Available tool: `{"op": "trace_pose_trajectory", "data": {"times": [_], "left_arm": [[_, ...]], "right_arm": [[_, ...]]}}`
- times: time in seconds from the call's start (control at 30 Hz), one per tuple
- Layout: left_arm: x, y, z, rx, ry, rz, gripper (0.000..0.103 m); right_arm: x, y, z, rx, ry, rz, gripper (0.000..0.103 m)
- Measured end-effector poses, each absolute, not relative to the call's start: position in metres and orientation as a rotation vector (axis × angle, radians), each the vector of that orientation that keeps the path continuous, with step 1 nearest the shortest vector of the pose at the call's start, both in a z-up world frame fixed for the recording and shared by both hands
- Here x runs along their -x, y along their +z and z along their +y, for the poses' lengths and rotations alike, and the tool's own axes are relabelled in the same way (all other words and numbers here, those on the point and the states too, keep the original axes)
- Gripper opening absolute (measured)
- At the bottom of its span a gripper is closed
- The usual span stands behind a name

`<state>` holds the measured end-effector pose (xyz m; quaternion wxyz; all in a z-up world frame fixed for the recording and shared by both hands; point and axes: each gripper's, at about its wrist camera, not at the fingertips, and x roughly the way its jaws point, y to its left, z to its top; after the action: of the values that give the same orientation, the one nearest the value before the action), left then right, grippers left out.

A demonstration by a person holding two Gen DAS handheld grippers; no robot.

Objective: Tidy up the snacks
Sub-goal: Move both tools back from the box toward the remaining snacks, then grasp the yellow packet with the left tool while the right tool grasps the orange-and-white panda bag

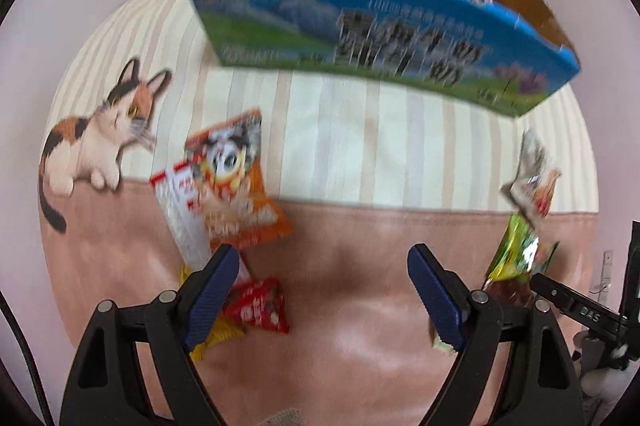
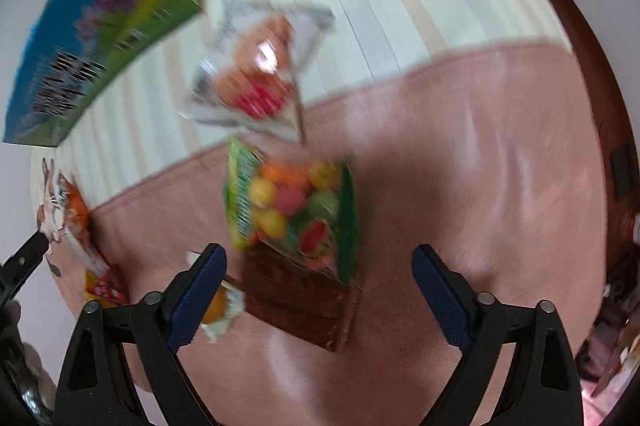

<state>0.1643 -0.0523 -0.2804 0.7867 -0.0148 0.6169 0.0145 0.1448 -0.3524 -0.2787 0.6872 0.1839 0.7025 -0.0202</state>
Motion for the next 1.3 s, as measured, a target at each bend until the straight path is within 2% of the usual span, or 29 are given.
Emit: {"op": "trace_pose_trajectory", "data": {"times": [0.03,0.07,0.33,0.5,0.57,0.77,0.93,0.97,1.0,1.07,1.17,1.3], "left_arm": [[-0.160,-0.284,-0.051,0.033,0.043,1.339,0.086],[-0.155,-0.287,-0.048,0.039,0.057,1.349,0.086],[-0.104,-0.306,0.020,0.092,0.211,1.416,0.086],[-0.085,-0.315,0.069,0.087,0.209,1.442,0.086],[-0.084,-0.319,0.070,0.029,0.146,1.460,0.086],[-0.085,-0.362,0.041,-0.378,-0.057,1.547,0.086],[-0.090,-0.388,0.029,-0.507,-0.148,1.557,0.086],[-0.090,-0.389,0.028,-0.510,-0.155,1.547,0.082],[-0.091,-0.390,0.030,-0.502,-0.150,1.536,0.074],[-0.098,-0.390,0.037,-0.447,-0.118,1.543,0.067],[-0.104,-0.382,0.073,-0.251,-0.010,1.540,0.065],[-0.101,-0.374,0.148,0.195,0.171,1.528,0.065]], "right_arm": [[-0.144,-0.285,-0.350,-0.421,-0.038,1.581,0.074],[-0.139,-0.291,-0.347,-0.427,-0.034,1.590,0.073],[-0.105,-0.299,-0.278,-0.469,0.226,1.697,0.073],[-0.097,-0.275,-0.259,-0.425,0.278,1.680,0.076],[-0.098,-0.267,-0.262,-0.402,0.239,1.671,0.078],[-0.116,-0.256,-0.251,-0.370,0.200,1.668,0.078],[-0.123,-0.247,-0.218,-0.314,0.239,1.657,0.078],[-0.125,-0.244,-0.211,-0.304,0.248,1.650,0.078],[-0.130,-0.241,-0.200,-0.287,0.257,1.639,0.078],[-0.138,-0.235,-0.182,-0.256,0.272,1.622,0.078],[-0.153,-0.225,-0.154,-0.209,0.295,1.588,0.078],[-0.177,-0.216,-0.109,-0.158,0.334,1.540,0.078]]}}
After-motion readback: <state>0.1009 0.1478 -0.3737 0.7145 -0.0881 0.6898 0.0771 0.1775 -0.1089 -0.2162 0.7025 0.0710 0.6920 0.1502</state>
